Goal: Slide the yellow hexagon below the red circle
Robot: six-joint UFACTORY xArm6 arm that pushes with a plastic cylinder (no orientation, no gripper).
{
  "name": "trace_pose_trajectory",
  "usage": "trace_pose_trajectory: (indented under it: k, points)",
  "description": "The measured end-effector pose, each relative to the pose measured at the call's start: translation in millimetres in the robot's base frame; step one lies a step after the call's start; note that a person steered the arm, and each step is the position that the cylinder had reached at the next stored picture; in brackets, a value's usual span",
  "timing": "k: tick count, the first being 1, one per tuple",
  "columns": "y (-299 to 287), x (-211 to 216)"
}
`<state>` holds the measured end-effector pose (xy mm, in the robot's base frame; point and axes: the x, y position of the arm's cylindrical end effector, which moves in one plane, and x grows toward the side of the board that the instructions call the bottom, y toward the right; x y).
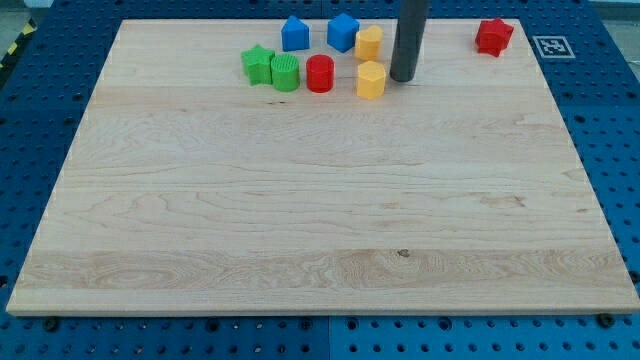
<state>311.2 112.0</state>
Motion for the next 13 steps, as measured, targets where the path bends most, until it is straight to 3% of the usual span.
trace_pose_trajectory:
  k: [5,8,13]
  points:
    - [-23.2,4.3]
    - [-66.4,32.7]
    - [-73.3,85.2]
